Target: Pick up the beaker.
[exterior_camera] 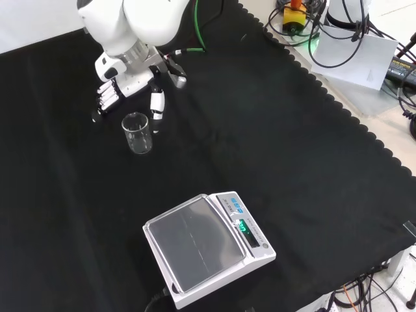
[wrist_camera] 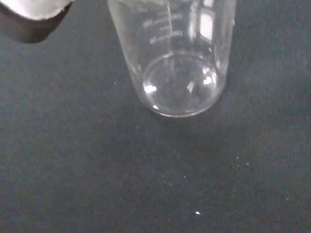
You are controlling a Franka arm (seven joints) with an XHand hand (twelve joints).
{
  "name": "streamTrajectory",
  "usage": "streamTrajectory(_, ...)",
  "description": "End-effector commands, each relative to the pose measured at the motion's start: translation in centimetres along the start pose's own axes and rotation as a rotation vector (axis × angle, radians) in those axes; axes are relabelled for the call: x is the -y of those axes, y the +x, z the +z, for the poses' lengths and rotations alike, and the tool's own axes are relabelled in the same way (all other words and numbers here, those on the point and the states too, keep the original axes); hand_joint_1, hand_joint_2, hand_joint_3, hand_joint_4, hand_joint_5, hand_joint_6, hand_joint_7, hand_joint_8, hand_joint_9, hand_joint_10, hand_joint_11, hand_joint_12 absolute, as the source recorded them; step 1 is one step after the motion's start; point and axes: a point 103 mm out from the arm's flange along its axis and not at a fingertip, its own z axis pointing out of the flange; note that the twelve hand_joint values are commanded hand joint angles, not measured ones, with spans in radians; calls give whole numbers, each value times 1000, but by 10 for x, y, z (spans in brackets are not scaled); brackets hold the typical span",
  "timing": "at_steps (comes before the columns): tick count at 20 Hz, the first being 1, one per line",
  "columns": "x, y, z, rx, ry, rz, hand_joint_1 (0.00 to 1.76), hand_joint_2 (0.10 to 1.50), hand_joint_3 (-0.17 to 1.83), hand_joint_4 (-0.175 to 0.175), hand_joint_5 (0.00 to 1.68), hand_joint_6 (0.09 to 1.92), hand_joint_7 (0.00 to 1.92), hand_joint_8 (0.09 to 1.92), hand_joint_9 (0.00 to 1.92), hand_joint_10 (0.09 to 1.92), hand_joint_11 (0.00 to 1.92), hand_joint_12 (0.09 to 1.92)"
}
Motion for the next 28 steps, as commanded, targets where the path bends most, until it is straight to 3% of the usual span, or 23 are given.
streamTrajectory(1,-9,-7,17,1,49,25,671,714,317,-31,126,87,50,767,167,895,0,1230)
streamTrajectory(11,-18,-2,37,36,115,52,671,703,286,31,73,87,0,585,38,894,0,1168)
streamTrajectory(14,-20,0,40,42,102,60,783,711,327,36,203,87,35,659,114,898,0,1348)
streamTrajectory(16,-20,2,41,52,82,66,881,682,467,36,365,98,117,738,253,873,73,1475)
streamTrajectory(18,-21,3,41,62,61,74,986,655,643,36,431,623,258,819,448,834,295,1444)
streamTrajectory(20,-21,4,41,60,43,77,1075,647,787,21,454,1098,389,931,655,828,559,1338)
streamTrajectory(22,-22,4,40,60,30,78,1133,652,865,-4,494,1305,480,1069,790,907,779,1237)
streamTrajectory(24,-22,5,40,61,23,78,1170,668,893,-39,537,1384,531,1258,850,1071,950,1141)
streamTrajectory(26,-22,5,39,57,20,79,1124,864,666,-130,689,1412,566,1397,881,1189,1071,1060)
streamTrajectory(28,-23,5,39,57,13,80,1103,967,526,-165,747,1411,587,1464,903,1244,1136,1005)
